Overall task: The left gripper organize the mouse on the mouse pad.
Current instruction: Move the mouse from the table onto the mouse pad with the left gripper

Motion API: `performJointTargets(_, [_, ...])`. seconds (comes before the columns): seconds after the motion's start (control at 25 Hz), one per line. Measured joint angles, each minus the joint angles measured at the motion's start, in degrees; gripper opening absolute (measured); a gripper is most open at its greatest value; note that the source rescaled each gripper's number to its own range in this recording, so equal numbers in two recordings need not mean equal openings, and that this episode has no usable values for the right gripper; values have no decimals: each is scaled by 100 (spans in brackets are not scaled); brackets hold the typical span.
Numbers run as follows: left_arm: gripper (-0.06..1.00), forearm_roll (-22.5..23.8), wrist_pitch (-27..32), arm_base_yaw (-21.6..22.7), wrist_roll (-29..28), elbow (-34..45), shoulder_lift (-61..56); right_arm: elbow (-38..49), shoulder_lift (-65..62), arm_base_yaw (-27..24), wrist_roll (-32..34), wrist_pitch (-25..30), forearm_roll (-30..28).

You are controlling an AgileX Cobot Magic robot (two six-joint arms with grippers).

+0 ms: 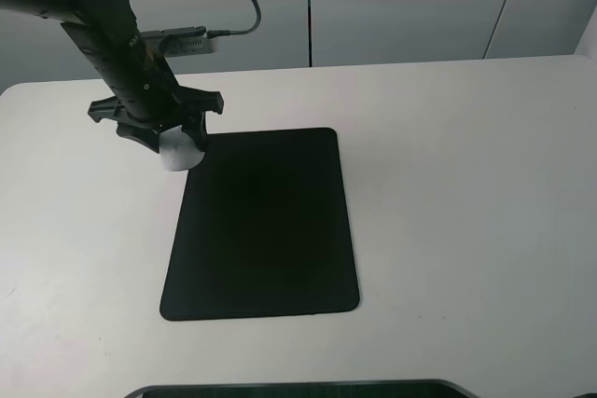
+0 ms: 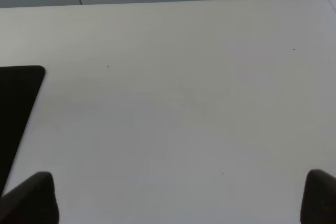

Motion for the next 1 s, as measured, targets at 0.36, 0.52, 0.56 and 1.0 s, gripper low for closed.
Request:
performJointTargets(0.36, [2,-189,553,-571,-101,-840,725,0,0,0,0,0,0])
performJointTargets(0.52, [2,-227,615,-807,-388,-1071,986,0,0,0,0,0,0])
performJointTargets(0.56, [2,-226,615,-836,-457,-1116,1027,0,0,0,0,0,0])
performJointTargets(1.0, [2,-14,525,-1100,-764,-1188,1344,0,0,0,0,0,0])
